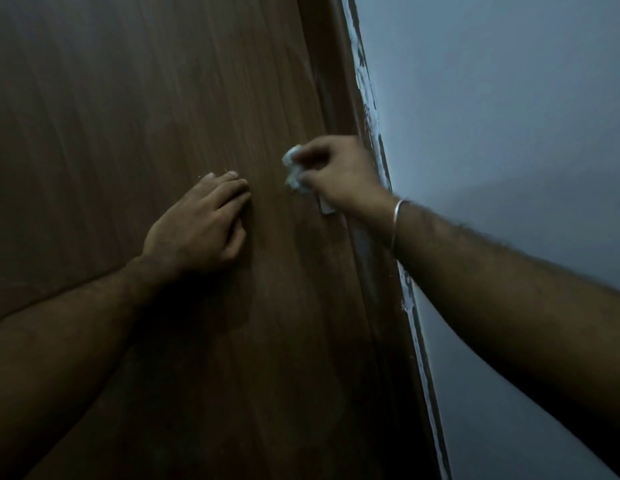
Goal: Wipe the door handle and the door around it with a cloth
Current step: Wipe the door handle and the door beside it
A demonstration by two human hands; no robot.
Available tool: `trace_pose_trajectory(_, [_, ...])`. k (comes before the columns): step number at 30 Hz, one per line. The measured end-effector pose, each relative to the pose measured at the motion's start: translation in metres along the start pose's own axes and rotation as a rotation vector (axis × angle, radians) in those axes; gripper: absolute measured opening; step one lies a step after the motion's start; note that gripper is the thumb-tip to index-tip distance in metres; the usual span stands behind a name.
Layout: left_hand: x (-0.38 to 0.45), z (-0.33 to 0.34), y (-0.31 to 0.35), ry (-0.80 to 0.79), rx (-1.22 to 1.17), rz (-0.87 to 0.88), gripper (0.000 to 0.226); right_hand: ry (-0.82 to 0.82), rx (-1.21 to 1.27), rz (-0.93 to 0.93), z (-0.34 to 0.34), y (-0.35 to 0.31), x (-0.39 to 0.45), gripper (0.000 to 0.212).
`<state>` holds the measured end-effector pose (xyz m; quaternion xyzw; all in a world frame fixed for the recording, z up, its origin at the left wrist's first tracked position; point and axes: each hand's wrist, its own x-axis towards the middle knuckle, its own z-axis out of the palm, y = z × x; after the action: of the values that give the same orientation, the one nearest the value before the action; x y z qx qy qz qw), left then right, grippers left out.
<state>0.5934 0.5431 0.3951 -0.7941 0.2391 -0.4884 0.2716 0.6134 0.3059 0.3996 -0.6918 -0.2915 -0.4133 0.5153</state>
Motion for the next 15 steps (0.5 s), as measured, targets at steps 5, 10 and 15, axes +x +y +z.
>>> trace_pose_trajectory(5, [0.009, -0.016, -0.005, -0.105, 0.035, 0.04, 0.06, 0.206, -0.239, 0.143, -0.014, 0.026, 0.035, 0.034])
trace_pose_trajectory(10, [0.037, -0.021, -0.008, -0.057, 0.093, 0.065, 0.046, 0.155, -0.321, 0.09, 0.009, 0.028, 0.055, 0.024])
trace_pose_trajectory(15, [0.092, -0.011, -0.015, -0.037, 0.038, 0.087, 0.044, 0.062, -0.333, 0.094, 0.003, 0.035, 0.07, 0.016])
